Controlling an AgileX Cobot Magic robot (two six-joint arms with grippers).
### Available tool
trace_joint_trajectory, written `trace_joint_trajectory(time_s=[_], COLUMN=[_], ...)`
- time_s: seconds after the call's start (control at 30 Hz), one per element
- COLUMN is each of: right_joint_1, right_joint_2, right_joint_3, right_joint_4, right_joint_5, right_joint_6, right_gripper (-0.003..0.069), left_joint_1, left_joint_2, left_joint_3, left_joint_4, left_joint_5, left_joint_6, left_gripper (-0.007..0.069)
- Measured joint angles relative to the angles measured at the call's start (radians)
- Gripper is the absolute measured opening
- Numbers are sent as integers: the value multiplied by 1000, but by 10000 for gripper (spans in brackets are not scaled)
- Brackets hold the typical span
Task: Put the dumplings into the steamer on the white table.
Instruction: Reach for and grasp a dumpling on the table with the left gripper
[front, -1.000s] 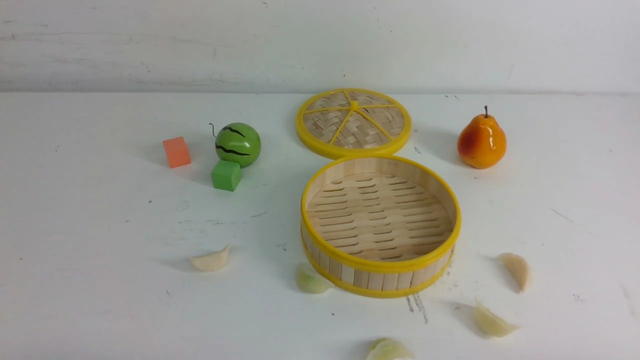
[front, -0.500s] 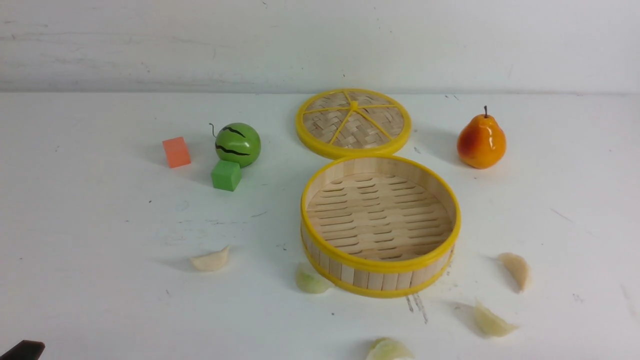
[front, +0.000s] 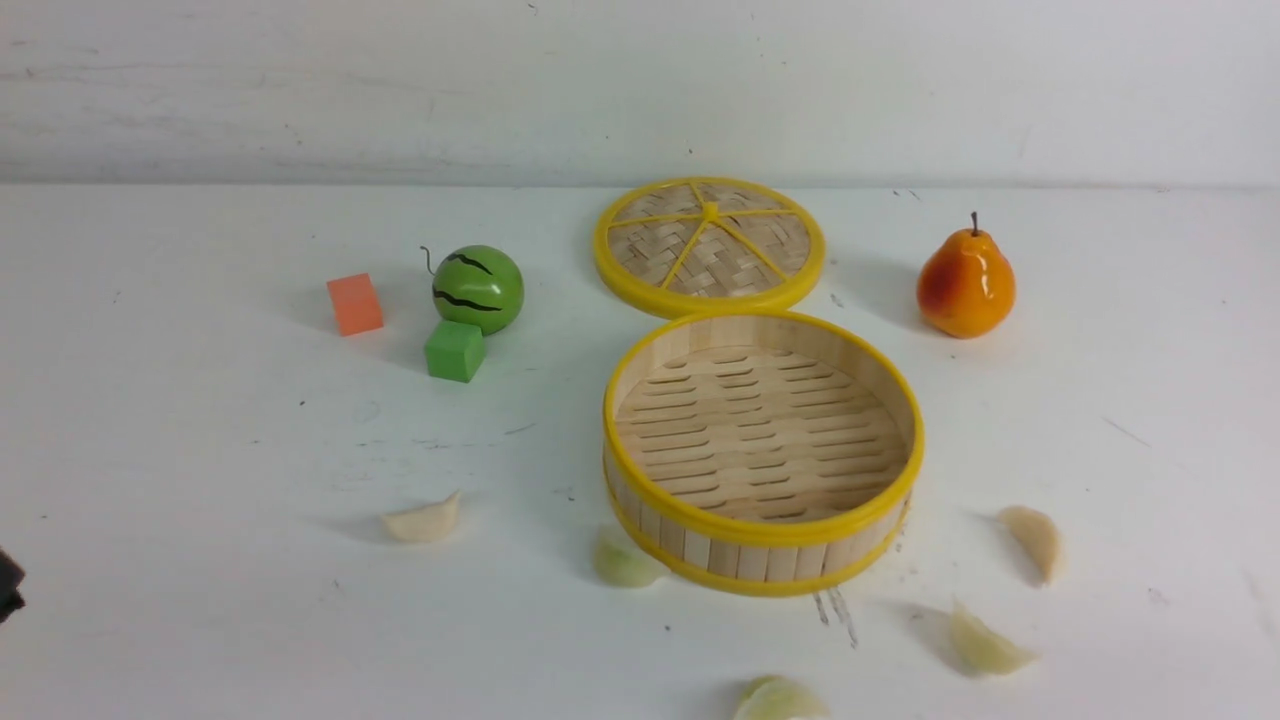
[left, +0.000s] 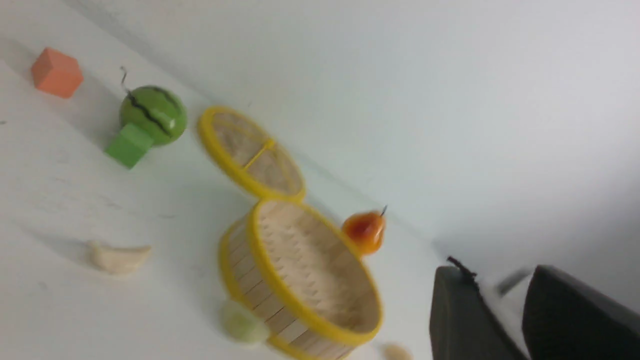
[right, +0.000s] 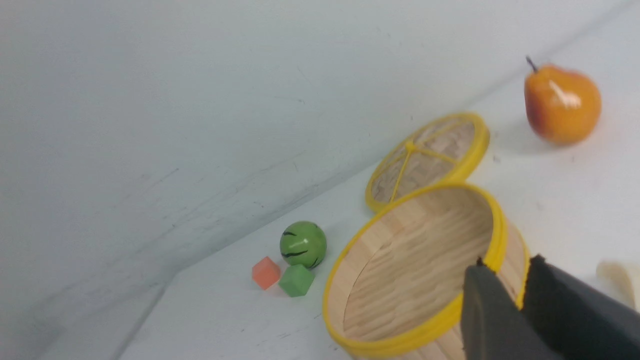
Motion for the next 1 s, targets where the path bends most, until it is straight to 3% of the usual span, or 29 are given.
trace_joint_trajectory(time_s=[0.03, 0.07, 0.1, 0.2, 0.3, 0.43, 0.57, 0.67, 0.9, 1.0], right_joint_1=[0, 0, 0, 1, 31, 161, 316, 377, 401, 401], right_joint_2=[10, 99, 171, 326, 460, 641, 788, 865, 900, 891], right_joint_3=[-10, -91, -156, -284, -377, -441, -485, -516, -528, -528], right_joint_4=[0, -7, -16, -64, -149, -280, -438, -522, -544, -547], right_joint_5=[-1, 21, 55, 145, 230, 328, 449, 532, 581, 576], right_joint_6=[-11, -97, -161, -297, -369, -353, -258, -167, -98, -97], right_gripper=[86, 15, -7, -20, -20, -19, -19, -17, -14, -10], left_joint_1=[0, 0, 0, -1, -55, -224, -392, -477, -495, -495], left_joint_2=[13, 136, 205, 374, 540, 702, 850, 951, 1186, 1289], left_joint_3=[-11, -112, -168, -297, -391, -448, -494, -529, -608, -638], left_joint_4=[9, 88, 140, 281, 405, 525, 639, 726, 788, 753], left_joint_5=[11, 117, 180, 347, 473, 509, 511, 511, 503, 454], left_joint_6=[2, 14, 18, 22, 25, 12, -36, -94, -197, -208], left_gripper=[166, 113, 81, -1, -14, -14, -14, -14, 24, 150])
